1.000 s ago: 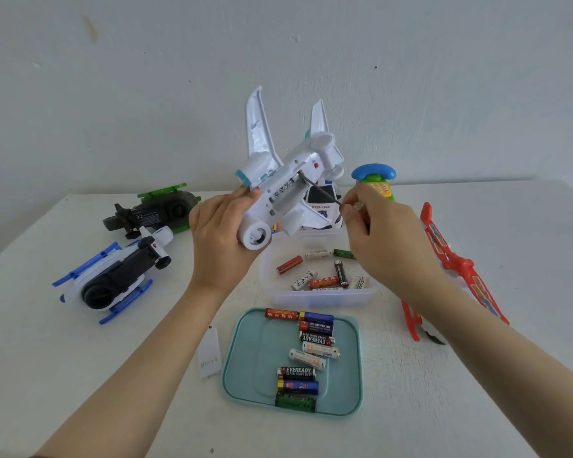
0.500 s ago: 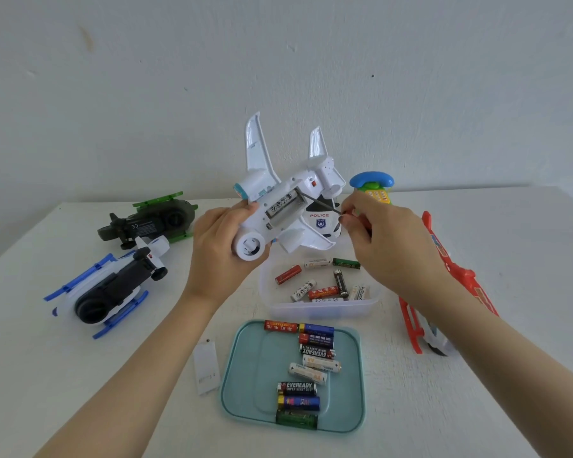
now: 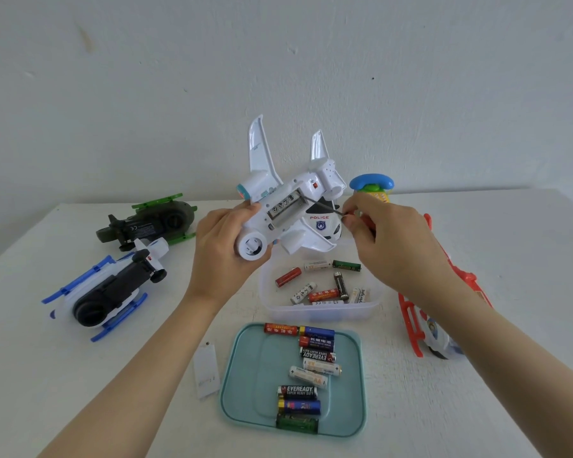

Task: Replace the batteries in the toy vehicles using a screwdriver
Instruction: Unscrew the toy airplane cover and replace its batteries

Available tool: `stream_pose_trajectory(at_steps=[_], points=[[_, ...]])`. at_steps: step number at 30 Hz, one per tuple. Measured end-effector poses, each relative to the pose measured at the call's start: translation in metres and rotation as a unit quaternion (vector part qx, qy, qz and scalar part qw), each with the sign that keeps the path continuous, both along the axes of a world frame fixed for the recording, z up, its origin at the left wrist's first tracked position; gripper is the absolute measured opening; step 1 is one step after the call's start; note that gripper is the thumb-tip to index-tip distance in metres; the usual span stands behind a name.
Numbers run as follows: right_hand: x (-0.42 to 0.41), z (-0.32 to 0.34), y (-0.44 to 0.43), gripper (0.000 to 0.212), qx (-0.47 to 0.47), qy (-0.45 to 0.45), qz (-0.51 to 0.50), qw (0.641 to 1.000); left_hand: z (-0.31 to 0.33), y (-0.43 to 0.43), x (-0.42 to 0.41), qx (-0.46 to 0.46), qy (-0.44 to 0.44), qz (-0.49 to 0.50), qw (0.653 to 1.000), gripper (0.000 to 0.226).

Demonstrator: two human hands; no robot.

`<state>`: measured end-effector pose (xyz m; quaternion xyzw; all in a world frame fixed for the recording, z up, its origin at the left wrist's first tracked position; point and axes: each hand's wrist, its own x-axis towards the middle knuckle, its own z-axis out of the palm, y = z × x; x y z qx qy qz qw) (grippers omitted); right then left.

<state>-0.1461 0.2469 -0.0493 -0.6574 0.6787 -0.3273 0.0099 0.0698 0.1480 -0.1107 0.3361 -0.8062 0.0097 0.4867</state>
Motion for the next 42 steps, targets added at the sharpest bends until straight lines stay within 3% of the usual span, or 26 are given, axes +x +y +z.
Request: stream_pose_trajectory(at_steps=[8, 14, 34, 42], points=[[0.006, 0.001, 0.001, 0.02, 0.005, 0.038, -0.021, 0.999, 0.0, 0.001, -0.001, -0.028, -0.011, 0.0, 1.0, 0.055], [0.004, 0.0, -0.002, 0.018, 0.023, -0.016, 0.005, 1.0, 0.003, -0.001, 0.002, -0.031, -0.019, -0.012, 0.999, 0.055], [0.009, 0.0, 0.02, 0.019, 0.088, 0.058, -0.05, 0.993, -0.004, 0.004, -0.003, -0.065, -0.086, 0.046, 0.993, 0.051], [0.03, 0.016, 0.025, 0.023, 0.086, 0.124, -0.009, 0.989, -0.002, 0.011, -0.011, -0.16, -0.102, 0.076, 0.979, 0.038]])
